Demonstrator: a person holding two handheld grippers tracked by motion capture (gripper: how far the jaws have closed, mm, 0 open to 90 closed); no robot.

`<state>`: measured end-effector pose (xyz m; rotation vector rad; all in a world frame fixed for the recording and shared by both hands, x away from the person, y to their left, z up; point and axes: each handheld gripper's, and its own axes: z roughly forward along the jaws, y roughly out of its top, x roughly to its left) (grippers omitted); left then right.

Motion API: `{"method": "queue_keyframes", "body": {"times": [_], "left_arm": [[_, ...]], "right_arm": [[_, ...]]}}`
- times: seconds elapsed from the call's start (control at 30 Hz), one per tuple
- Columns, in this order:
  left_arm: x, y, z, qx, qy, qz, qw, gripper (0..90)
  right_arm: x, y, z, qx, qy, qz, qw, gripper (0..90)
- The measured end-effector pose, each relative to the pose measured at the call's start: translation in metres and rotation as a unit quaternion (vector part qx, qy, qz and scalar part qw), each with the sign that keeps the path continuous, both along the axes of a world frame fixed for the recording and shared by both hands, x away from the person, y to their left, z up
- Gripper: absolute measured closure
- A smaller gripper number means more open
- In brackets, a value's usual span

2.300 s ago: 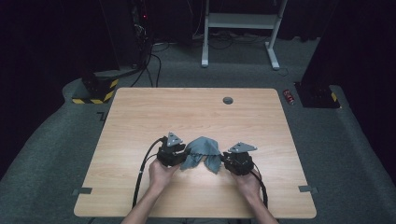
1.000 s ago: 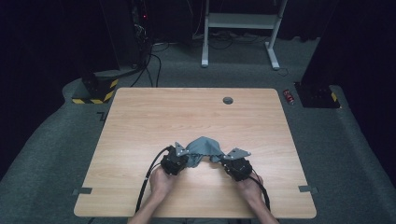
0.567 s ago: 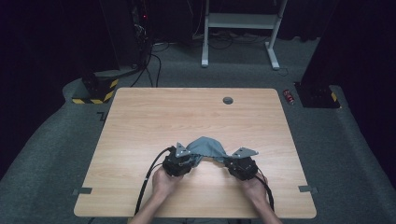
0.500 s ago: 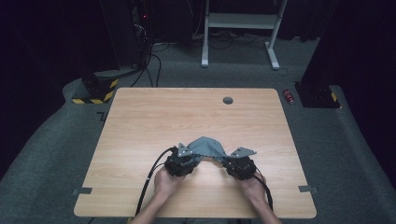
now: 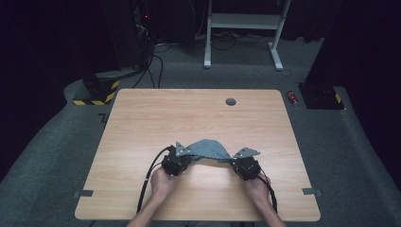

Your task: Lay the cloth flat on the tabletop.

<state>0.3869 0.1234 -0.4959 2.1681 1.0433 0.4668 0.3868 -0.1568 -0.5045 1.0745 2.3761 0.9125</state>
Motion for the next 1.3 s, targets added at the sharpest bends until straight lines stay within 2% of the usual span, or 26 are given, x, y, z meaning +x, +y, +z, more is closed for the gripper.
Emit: {"method": "queue_keyframes", "body": {"times": [0.1, 0.17, 0.23, 0.3, 0.33, 0.37, 0.4, 0.43, 0.57, 0.63, 0.67, 0.7, 0.73, 0.8, 0.9, 0.97, 1.03, 1.17, 1.23, 1.27, 1.3], "left_arm": [[0.006, 0.012, 0.004, 0.007, -0.007, 0.019, 0.9998, 89.2], [0.009, 0.017, 0.001, 0.014, 0.000, 0.028, 0.9995, 89.1], [0.009, 0.018, -0.002, 0.010, 0.008, 0.027, 0.9996, 88.5], [0.007, 0.018, -0.002, 0.012, 0.005, 0.026, 0.9996, 82.9], [0.005, 0.018, 0.000, 0.000, 0.004, 0.023, 0.9997, 82.9], [0.002, 0.016, 0.004, -0.017, 0.000, 0.017, 0.9997, 74.1], [0.002, 0.016, 0.004, -0.017, 0.000, 0.017, 0.9997, 71.1], [-0.001, 0.013, 0.009, -0.022, -0.004, 0.009, 0.9997, 67.5], [-0.001, 0.007, 0.012, -0.012, -0.012, 0.002, 0.9998, 60.4], [0.002, 0.003, 0.012, -0.025, -0.001, 0.002, 0.9997, 58.6], [0.002, 0.003, 0.012, -0.025, -0.001, 0.002, 0.9997, 58.7], [0.005, 0.002, 0.012, -0.039, 0.001, 0.005, 0.9992, 59.1], [0.007, 0.001, 0.013, -0.041, 0.000, 0.006, 0.9991, 60.4], [0.008, -0.001, 0.013, -0.043, -0.001, 0.007, 0.9990, 68.2], [0.011, -0.004, 0.012, -0.036, -0.004, 0.007, 0.9993, 82.5], [0.013, -0.004, 0.011, -0.033, -0.001, 0.007, 0.9994, 87.6], [0.012, -0.004, 0.010, -0.030, -0.001, 0.005, 0.9995, 88.8], [0.002, -0.002, 0.021, -0.046, -0.020, -0.006, 0.9987, 89.2], [-0.009, -0.001, 0.029, -0.058, -0.026, -0.015, 0.9979, 89.1], [-0.009, -0.001, 0.029, -0.058, -0.026, -0.015, 0.9979, 89.1], [-0.019, 0.002, 0.033, -0.071, -0.026, -0.023, 0.9969, 89.1]], "right_arm": [[0.005, -0.006, -0.001, -0.010, 0.001, -0.014, 0.9999, 89.3], [0.011, -0.010, -0.005, -0.013, 0.007, -0.024, 0.9996, 89.1], [0.012, -0.012, -0.007, -0.011, 0.013, -0.031, 0.9994, 88.5], [0.010, -0.011, -0.006, -0.007, 0.012, -0.024, 0.9996, 83.2], [0.010, -0.011, -0.006, -0.007, 0.012, -0.024, 0.9996, 83.2], [0.004, -0.011, -0.003, 0.005, 0.012, -0.010, 0.9999, 77.9], [0.004, -0.011, -0.003, 0.005, 0.012, -0.010, 0.9999, 77.9], [0.000, -0.011, 0.001, 0.018, 0.009, 0.000, 0.9998, 75.7], [-0.005, -0.007, 0.007, 0.029, -0.005, 0.010, 0.9995, 72.9], [-0.005, -0.004, 0.009, 0.031, -0.005, 0.016, 0.9994, 71.8], [-0.005, -0.004, 0.009, 0.031, -0.005, 0.016, 0.9994, 71.8], [-0.004, -0.001, 0.008, 0.036, -0.001, 0.020, 0.9992, 71.8], [-0.004, -0.001, 0.008, 0.035, -0.001, 0.021, 0.9992, 72.0], [-0.004, 0.001, 0.007, 0.035, -0.001, 0.023, 0.9991, 72.5], [-0.005, 0.003, 0.006, 0.031, -0.001, 0.024, 0.9992, 72.6], [-0.004, 0.003, 0.006, 0.030, -0.001, 0.024, 0.9992, 72.6], [-0.004, 0.002, 0.005, 0.033, -0.002, 0.022, 0.9992, 72.6], [-0.005, 0.001, 0.007, 0.035, -0.006, 0.020, 0.9992, 72.3], [-0.007, -0.001, 0.009, 0.037, -0.010, 0.019, 0.9991, 71.4], [-0.007, -0.001, 0.009, 0.037, -0.010, 0.019, 0.9991, 71.4], [-0.009, -0.002, 0.011, 0.043, -0.016, 0.017, 0.9988, 70.3]]}}
